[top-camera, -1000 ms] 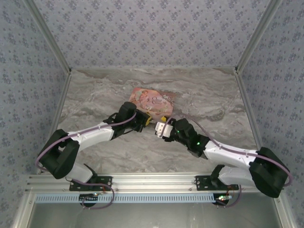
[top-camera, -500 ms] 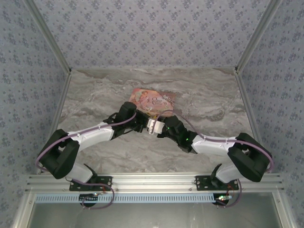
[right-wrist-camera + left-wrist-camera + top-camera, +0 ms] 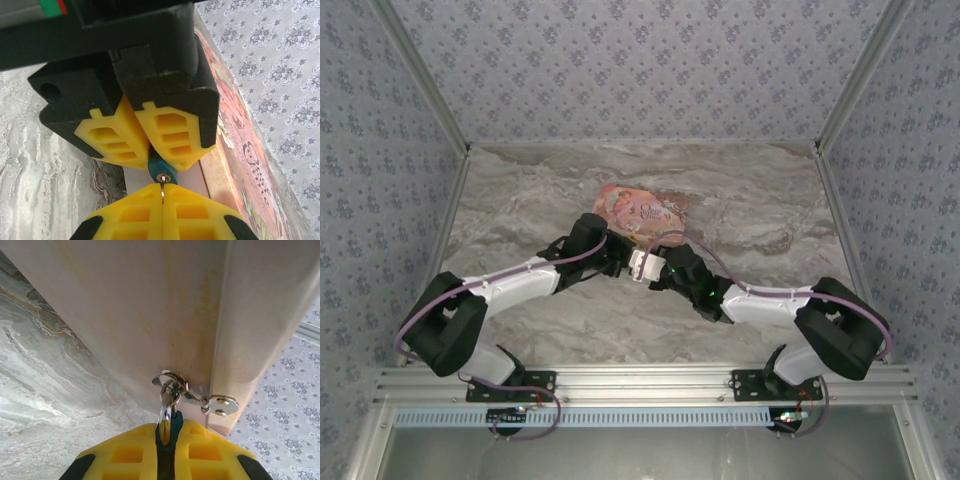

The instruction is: Unlock a padlock with a key

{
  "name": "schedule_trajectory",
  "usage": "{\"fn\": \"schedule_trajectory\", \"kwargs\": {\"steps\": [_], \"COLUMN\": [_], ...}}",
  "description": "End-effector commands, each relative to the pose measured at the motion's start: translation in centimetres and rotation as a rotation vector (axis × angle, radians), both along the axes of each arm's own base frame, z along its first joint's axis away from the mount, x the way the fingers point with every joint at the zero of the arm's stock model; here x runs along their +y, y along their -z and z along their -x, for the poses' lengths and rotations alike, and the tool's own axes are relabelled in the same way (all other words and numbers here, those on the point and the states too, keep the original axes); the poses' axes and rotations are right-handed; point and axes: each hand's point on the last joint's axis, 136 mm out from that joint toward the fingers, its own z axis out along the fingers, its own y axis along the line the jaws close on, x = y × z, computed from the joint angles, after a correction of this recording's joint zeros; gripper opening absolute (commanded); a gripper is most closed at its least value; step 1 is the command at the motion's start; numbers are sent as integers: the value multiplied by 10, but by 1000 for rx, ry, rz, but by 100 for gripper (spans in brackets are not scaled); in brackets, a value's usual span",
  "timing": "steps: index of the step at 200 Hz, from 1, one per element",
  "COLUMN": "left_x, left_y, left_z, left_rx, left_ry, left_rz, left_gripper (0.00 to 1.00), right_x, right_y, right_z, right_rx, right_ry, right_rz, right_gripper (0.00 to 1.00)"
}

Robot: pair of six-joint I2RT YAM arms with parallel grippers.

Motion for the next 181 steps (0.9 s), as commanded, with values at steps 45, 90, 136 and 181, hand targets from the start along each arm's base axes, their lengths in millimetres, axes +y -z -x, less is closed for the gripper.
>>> {"fn": "schedule_trajectory", "kwargs": {"steps": [45,90,136,181], "left_x": [-13,-14,-13,-10], "left_y": [-22,-21,-16,5], "left_z": [-3,-3,-3,-3], "left_rx": [-33,-30,-29,-8], "left_ry": [26,25,22,25], "left_rz": [64,65,59,6], "left_gripper": [0,0,0,2], "right_x": [-3,1,8,8], "right_y": [-5,1,13,43], "right_z": [-14,-10,-7,-3], "right_rx": [77,270,412,621], "right_ry": [117,153,172,236], "right_rz": [-116,-299,-398,-493], "right_gripper": [0,0,0,0]}}
